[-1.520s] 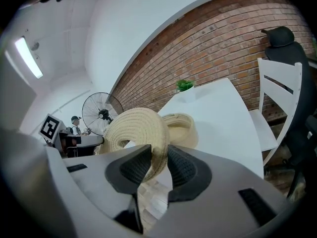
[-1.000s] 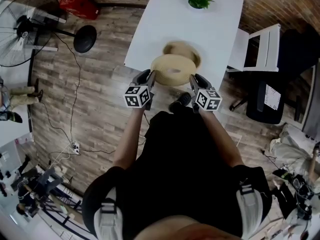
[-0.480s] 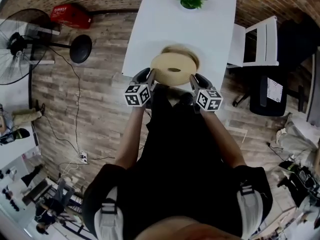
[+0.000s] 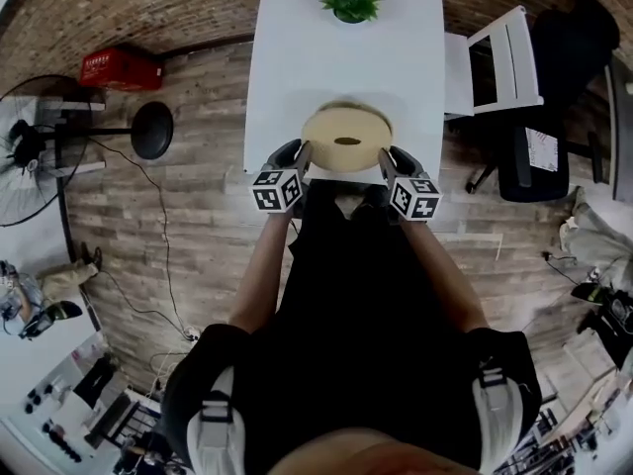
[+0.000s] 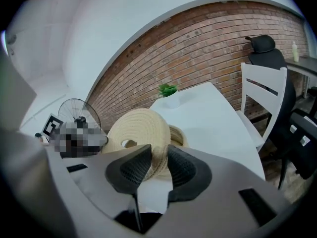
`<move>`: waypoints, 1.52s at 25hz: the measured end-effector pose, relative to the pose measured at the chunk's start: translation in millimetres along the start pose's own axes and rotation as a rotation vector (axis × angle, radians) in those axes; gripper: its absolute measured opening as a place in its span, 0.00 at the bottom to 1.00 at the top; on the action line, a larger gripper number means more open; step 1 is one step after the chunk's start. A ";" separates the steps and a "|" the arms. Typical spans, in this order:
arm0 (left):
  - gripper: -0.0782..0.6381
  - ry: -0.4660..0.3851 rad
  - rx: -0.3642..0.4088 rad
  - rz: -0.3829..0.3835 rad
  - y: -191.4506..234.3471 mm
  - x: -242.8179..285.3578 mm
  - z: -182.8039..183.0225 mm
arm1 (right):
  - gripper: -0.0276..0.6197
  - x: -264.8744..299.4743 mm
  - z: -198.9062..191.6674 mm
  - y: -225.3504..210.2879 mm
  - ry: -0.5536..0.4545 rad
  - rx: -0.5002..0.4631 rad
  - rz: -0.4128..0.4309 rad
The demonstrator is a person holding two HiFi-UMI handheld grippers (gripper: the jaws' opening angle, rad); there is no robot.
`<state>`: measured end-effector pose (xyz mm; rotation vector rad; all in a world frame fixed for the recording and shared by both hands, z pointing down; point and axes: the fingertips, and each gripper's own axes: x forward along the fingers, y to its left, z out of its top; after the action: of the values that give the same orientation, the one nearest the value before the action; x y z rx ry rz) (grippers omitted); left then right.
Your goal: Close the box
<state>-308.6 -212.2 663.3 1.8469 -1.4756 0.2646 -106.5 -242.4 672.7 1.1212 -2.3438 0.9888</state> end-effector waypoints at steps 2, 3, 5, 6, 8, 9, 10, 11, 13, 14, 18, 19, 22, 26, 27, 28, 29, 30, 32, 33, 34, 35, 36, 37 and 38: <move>0.25 0.020 0.010 -0.018 1.0 5.4 2.0 | 0.19 1.8 1.6 -2.1 -0.007 0.017 -0.020; 0.25 0.028 0.016 -0.028 1.1 8.2 3.7 | 0.19 2.5 2.7 -3.2 -0.010 0.023 -0.029; 0.25 0.047 0.030 -0.045 0.7 13.5 7.0 | 0.19 2.4 5.2 -4.9 -0.015 0.030 -0.046; 0.25 0.057 0.036 -0.054 0.5 15.9 8.4 | 0.19 2.1 6.3 -5.5 -0.016 0.029 -0.056; 0.25 0.077 0.048 -0.073 0.6 19.6 11.9 | 0.19 2.0 8.6 -5.8 -0.020 0.024 -0.076; 0.25 0.084 0.052 -0.083 0.7 20.8 14.1 | 0.19 2.4 9.8 -5.7 -0.022 0.025 -0.084; 0.25 0.089 0.053 -0.093 0.8 21.7 16.5 | 0.19 2.9 10.8 -5.8 -0.025 0.029 -0.091; 0.25 0.093 0.055 -0.102 0.9 23.0 18.9 | 0.19 3.6 11.7 -6.2 -0.028 0.036 -0.098; 0.25 0.105 0.061 -0.119 1.4 27.1 22.7 | 0.19 5.9 13.0 -8.3 -0.033 0.056 -0.113; 0.25 0.111 0.067 -0.126 1.8 29.7 24.2 | 0.19 7.5 13.6 -9.6 -0.034 0.067 -0.120; 0.25 0.151 0.096 -0.156 3.4 41.2 25.4 | 0.19 11.8 14.9 -15.3 -0.046 0.097 -0.151; 0.25 0.162 0.103 -0.164 3.5 43.3 24.2 | 0.19 12.1 14.2 -16.5 -0.048 0.104 -0.157; 0.26 0.193 0.121 -0.183 5.8 50.5 20.2 | 0.19 14.9 11.6 -20.3 -0.051 0.125 -0.169; 0.26 0.230 0.143 -0.206 10.0 56.6 17.3 | 0.20 21.2 6.0 -22.7 -0.039 0.144 -0.183; 0.26 0.236 0.145 -0.209 10.9 56.5 16.3 | 0.20 21.8 4.6 -22.3 -0.035 0.147 -0.185; 0.26 0.241 0.143 -0.211 11.6 56.4 15.3 | 0.20 22.2 3.7 -22.1 -0.032 0.148 -0.187; 0.26 0.244 0.139 -0.213 12.2 56.7 14.2 | 0.20 22.6 3.5 -22.2 -0.029 0.147 -0.189; 0.26 0.249 0.136 -0.214 12.9 57.5 13.1 | 0.20 23.4 3.9 -22.7 -0.025 0.143 -0.192; 0.26 0.264 0.140 -0.216 14.2 60.4 10.3 | 0.20 25.9 5.2 -24.1 -0.019 0.132 -0.196; 0.26 0.272 0.145 -0.218 14.5 61.8 8.4 | 0.20 26.9 5.4 -24.7 -0.016 0.127 -0.198; 0.26 0.280 0.149 -0.222 14.6 62.8 6.4 | 0.20 27.4 5.2 -25.4 -0.013 0.125 -0.199; 0.26 0.285 0.149 -0.225 14.9 63.4 5.0 | 0.20 27.7 5.1 -25.9 -0.011 0.124 -0.199; 0.26 0.288 0.147 -0.227 15.2 63.6 4.2 | 0.20 28.2 5.3 -26.1 -0.009 0.124 -0.199; 0.26 0.289 0.145 -0.228 15.5 63.8 4.0 | 0.20 28.6 5.5 -26.1 -0.008 0.123 -0.199; 0.26 0.291 0.143 -0.228 15.6 64.4 3.9 | 0.20 29.1 5.6 -26.4 -0.006 0.121 -0.200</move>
<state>-303.5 -264.1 704.3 1.9736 -1.0629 0.5146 -104.0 -273.6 697.2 1.3759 -2.1496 1.0652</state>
